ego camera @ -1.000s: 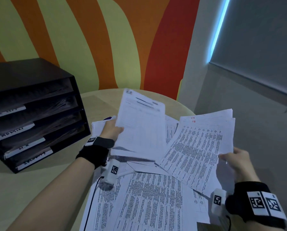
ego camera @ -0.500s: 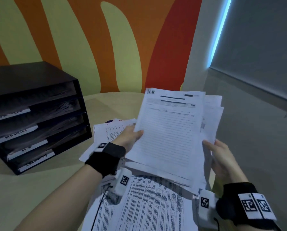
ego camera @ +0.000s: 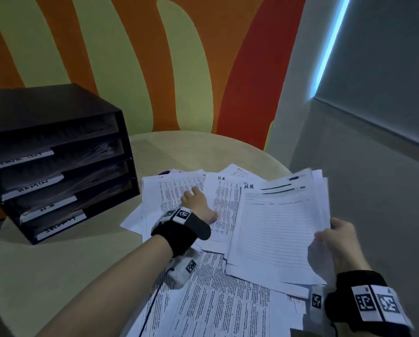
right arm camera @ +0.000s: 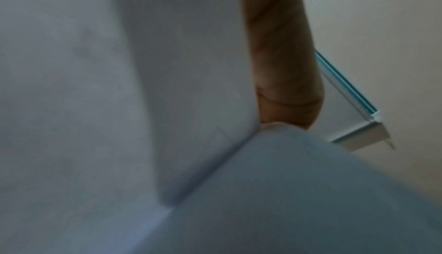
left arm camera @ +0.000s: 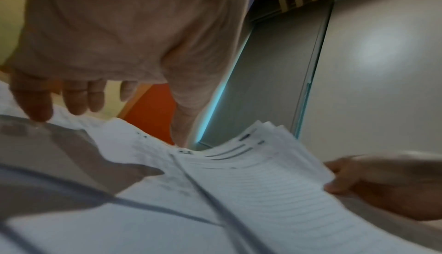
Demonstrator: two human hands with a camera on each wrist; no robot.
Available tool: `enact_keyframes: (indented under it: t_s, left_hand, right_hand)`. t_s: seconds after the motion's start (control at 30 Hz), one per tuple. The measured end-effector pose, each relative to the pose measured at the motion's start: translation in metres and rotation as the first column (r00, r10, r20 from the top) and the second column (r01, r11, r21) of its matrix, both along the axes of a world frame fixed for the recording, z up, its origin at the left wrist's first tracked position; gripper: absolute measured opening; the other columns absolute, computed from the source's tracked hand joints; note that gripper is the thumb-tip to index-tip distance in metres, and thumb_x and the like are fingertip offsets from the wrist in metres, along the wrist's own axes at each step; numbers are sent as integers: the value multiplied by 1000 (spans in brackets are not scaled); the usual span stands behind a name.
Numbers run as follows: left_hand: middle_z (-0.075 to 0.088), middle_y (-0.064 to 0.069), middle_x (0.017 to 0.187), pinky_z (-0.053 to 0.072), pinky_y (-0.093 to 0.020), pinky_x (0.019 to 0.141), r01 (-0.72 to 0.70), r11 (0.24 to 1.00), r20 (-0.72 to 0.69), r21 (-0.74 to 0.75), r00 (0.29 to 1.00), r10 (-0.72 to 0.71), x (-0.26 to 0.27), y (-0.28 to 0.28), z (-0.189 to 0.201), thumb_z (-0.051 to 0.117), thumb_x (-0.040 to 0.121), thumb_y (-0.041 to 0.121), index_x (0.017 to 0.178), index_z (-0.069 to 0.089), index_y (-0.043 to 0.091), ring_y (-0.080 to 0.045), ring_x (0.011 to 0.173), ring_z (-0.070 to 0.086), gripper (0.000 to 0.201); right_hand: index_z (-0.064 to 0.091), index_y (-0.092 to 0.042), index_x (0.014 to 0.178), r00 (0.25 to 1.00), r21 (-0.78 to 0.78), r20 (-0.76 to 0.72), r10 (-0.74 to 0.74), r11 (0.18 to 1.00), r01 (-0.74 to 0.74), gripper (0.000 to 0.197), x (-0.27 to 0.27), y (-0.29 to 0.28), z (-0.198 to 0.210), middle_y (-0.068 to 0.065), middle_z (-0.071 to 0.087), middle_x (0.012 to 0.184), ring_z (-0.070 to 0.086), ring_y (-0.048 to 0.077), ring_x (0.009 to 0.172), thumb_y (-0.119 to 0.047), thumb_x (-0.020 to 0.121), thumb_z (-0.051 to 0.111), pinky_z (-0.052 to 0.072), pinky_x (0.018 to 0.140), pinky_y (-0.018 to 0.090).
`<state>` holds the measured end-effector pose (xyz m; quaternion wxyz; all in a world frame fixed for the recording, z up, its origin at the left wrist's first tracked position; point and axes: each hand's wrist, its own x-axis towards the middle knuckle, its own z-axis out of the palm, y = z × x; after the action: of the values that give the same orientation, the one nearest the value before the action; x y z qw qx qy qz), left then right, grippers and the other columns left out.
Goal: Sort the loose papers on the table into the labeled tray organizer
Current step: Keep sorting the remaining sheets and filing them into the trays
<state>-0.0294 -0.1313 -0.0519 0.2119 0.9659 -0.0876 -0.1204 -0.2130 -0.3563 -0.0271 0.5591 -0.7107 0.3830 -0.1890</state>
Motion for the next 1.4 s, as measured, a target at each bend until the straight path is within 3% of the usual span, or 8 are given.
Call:
enact_keyframes:
  t_s: [0.2, 0.3, 0.67, 0.9, 1.0, 1.1, 1.23, 1.4]
  left_hand:
    - [43, -23, 142, 43, -42, 104, -27, 1000, -215, 8, 976, 28, 22, -1, -8, 77, 80, 24, 150, 4, -4, -35, 129, 47, 104]
    - [62, -10, 91, 51, -31, 71, 47, 996, -152, -73, 987, -58, 20, 2, -10, 71, 82, 12, 93, 56, 5, -30, 98, 66, 19]
    - [23, -2, 62, 16, -27, 58, -136, 794, -127, -593, 989, 75, 34, 10, -21, 58, 73, -6, 60, 28, 18, -17, 62, 24, 41]
    - [44, -20, 142, 40, -29, 92, -269, 813, -356, -516, 931, 82, 39, 7, -13, 70, 88, 23, 142, 32, -4, -34, 126, 49, 72]
    - [58, -17, 120, 39, -28, 76, -170, 868, -297, -466, 954, 27, 36, 8, -18, 65, 89, 20, 126, 48, 1, -32, 107, 58, 44]
    - [63, -13, 86, 46, -35, 71, -164, 684, -143, -711, 986, 88, 53, 15, -23, 62, 69, 11, 80, 66, 16, -27, 84, 58, 13]
    - [68, -3, 103, 53, -36, 87, -185, 373, -54, -909, 941, 333, 57, 45, 21, 63, 80, 15, 107, 66, 16, -22, 94, 65, 28]
    - [63, -9, 101, 49, -34, 79, -149, 371, -44, -917, 960, 278, 52, 68, 60, 56, 92, 1, 104, 63, 6, -21, 88, 56, 15]
  right_hand:
    - [58, 11, 92, 997, 103, 74, -34, 994, 26, 30, -8, 0, 9, 13, 56, 70, 51, 25, 57, 26, 82, 34, 41, 35, 19]
    - [56, 10, 88, 996, 132, 87, -30, 991, 19, 29, -9, 5, 11, 12, 53, 69, 48, 24, 55, 27, 84, 33, 39, 32, 17]
    - [55, 8, 81, 991, 209, 51, -126, 971, 113, 27, -4, -9, -7, 11, 51, 65, 47, 22, 55, 24, 78, 34, 42, 52, 30]
    - [55, 18, 90, 996, 156, 25, -90, 984, 85, 22, -6, -4, 0, 15, 55, 73, 48, 24, 60, 24, 81, 35, 43, 44, 23]
    - [49, 24, 98, 996, 175, 56, -72, 983, 61, 23, -8, 0, 2, 10, 44, 70, 39, 18, 46, 25, 82, 32, 31, 34, 19]
    - [50, 18, 89, 995, 163, 74, -62, 985, 50, 20, -8, 3, 4, 7, 44, 66, 41, 14, 34, 26, 84, 32, 33, 34, 15]
    - [62, 4, 88, 985, 65, 73, -154, 987, 149, 24, 0, -12, -10, 9, 61, 76, 59, 24, 69, 19, 85, 44, 47, 71, 26]
    - [63, 3, 87, 960, 44, 174, -221, 975, 216, 21, 9, -10, -9, 7, 57, 75, 52, 21, 71, 16, 82, 47, 37, 75, 28]
